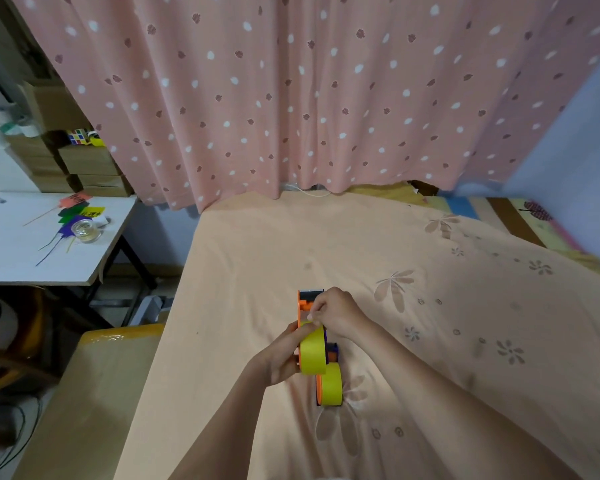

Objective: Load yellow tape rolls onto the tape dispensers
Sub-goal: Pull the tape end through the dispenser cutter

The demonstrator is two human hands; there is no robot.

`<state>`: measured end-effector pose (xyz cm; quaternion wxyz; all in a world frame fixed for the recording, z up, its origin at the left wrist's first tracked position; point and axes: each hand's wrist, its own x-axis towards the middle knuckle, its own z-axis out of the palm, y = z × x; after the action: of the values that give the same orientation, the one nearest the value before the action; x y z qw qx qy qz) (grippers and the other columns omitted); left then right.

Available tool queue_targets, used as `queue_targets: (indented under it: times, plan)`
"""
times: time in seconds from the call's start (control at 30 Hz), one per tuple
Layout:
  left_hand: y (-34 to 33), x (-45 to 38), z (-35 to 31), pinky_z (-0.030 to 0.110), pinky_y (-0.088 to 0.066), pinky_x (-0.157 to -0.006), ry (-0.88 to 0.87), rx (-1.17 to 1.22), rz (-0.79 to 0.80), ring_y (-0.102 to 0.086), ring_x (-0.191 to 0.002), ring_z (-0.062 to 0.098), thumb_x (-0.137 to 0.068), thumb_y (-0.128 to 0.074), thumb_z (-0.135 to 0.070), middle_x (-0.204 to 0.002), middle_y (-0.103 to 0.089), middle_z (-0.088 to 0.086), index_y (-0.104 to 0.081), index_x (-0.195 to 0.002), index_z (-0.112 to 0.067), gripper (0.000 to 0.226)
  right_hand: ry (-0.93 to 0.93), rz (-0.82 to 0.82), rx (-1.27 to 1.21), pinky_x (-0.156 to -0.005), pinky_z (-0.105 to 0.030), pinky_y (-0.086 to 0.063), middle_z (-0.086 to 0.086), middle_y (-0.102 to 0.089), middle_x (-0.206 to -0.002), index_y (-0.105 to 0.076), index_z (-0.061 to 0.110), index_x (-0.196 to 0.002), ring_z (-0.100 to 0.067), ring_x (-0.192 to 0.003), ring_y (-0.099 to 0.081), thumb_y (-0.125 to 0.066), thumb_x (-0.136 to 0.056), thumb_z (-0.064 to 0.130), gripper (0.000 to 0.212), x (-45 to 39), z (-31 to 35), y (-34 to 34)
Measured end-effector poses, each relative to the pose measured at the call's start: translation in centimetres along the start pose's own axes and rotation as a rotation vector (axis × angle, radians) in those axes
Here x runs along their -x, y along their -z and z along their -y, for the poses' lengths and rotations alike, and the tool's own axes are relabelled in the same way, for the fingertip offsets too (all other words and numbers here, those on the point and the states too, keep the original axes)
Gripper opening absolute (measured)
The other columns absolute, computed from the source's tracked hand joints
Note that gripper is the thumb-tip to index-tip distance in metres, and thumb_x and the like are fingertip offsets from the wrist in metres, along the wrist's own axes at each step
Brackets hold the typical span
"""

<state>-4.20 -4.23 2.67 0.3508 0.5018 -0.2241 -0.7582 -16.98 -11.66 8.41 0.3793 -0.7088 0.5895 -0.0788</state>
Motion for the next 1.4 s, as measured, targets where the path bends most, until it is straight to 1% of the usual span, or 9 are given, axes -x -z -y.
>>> queue_targets:
  times: [0.37,0.53,0.7,0.83,0.97,1.03,1.1,1.17,1.4]
  plan:
    - [-0.1,-0.1,-0.2,0.036,-0.062,-0.075,0.044,-0.044,-0.069,-0.073,-0.099,0.023,-0.075,-0.076,-0.055,-0.116,-0.071,0.007,-0.056,-0.129,-0.023,0.066,0.044,-0.013,0.038,-0.068,-0.024,-0.049,0.007,-0.069,-0.068,-0.079,0.014,-0.067,-0.014,-0.081,-0.067,-0.073,-0.079,0.009,0.014,0.4,0.7,1.1]
    - [0.0,-0.4,-0.4,0.044,-0.062,-0.087,0.043,-0.087,-0.078,-0.069,-0.114,0.03,-0.07,-0.079,-0.057,-0.132,-0.064,0.013,-0.051,-0.13,-0.024,0.074,0.04,0.011,0.062,-0.065,-0.021,-0.043,0.009,-0.066,-0.063,-0.067,0.029,-0.051,-0.011,-0.078,-0.064,-0.076,-0.078,0.013,0.033,0.3,0.7,1.6]
    - [0.1,-0.5,-0.4,0.044,-0.061,-0.086,0.03,-0.072,-0.071,-0.069,-0.1,0.026,-0.07,-0.079,-0.052,-0.116,-0.067,0.009,-0.058,-0.118,-0.026,0.059,0.053,-0.009,0.044,-0.07,-0.028,-0.056,0.015,-0.061,-0.049,-0.068,0.029,-0.051,-0.008,-0.065,-0.06,-0.077,-0.079,0.012,0.034,0.1,0.5,2.0]
    - [0.2,-0.5,-0.1,0.044,-0.059,-0.086,0.026,-0.063,-0.093,-0.069,-0.099,0.026,-0.069,-0.08,-0.038,-0.117,-0.066,0.008,-0.048,-0.133,-0.024,0.073,0.04,-0.046,-0.01,-0.073,-0.039,-0.063,0.011,-0.063,-0.046,-0.067,0.026,-0.05,-0.007,-0.057,-0.063,-0.075,-0.081,0.007,0.037,-0.2,0.3,2.5]
    - [0.3,-0.6,0.1,0.048,-0.059,-0.088,0.004,-0.014,-0.075,-0.069,-0.1,0.028,-0.065,-0.083,-0.028,-0.118,-0.067,0.01,-0.045,-0.138,-0.022,0.082,-0.024,-0.057,-0.118,-0.069,-0.043,-0.065,-0.009,-0.071,-0.065,-0.067,0.015,-0.06,-0.03,-0.066,-0.074,-0.066,-0.087,0.002,0.03,-0.4,0.4,2.9]
    - [0.4,-0.6,0.3,0.054,-0.054,-0.096,-0.004,0.012,-0.065,-0.068,-0.103,0.031,-0.061,-0.085,-0.028,-0.12,-0.066,0.013,-0.045,-0.138,-0.022,0.086,-0.055,-0.047,-0.19,-0.064,-0.041,-0.065,-0.01,-0.068,-0.069,-0.064,0.01,-0.066,-0.031,-0.064,-0.073,-0.062,-0.091,0.003,0.026,-0.3,0.7,2.9]
    - [0.4,-0.3,0.1,0.049,-0.059,-0.089,0.002,0.003,-0.055,-0.068,-0.1,0.03,-0.058,-0.085,-0.031,-0.118,-0.066,0.012,-0.046,-0.138,-0.023,0.09,-0.069,-0.001,-0.224,-0.062,-0.038,-0.065,-0.012,-0.068,-0.073,-0.062,0.008,-0.073,-0.033,-0.066,-0.074,-0.059,-0.094,0.005,0.022,-0.1,1.0,2.9]
    - [0.3,-0.2,-0.1,0.043,-0.062,-0.079,0.018,-0.004,-0.04,-0.069,-0.099,0.028,-0.062,-0.085,-0.04,-0.121,-0.064,0.012,-0.047,-0.137,-0.025,0.085,-0.066,0.058,-0.232,-0.066,-0.038,-0.065,-0.015,-0.07,-0.073,-0.06,0.007,-0.077,-0.033,-0.068,-0.075,-0.056,-0.097,0.007,0.02,0.2,1.5,3.1]
    - [-0.4,-0.5,-0.9,0.049,-0.057,-0.093,0.028,-0.075,-0.115,-0.066,-0.105,0.029,-0.082,-0.074,-0.053,-0.127,-0.06,0.011,-0.047,-0.13,-0.025,0.062,-0.032,0.113,-0.211,-0.075,-0.047,-0.064,-0.026,-0.074,-0.086,-0.061,0.007,-0.077,-0.039,-0.077,-0.077,-0.054,-0.097,0.003,0.022,0.3,2.5,4.0]
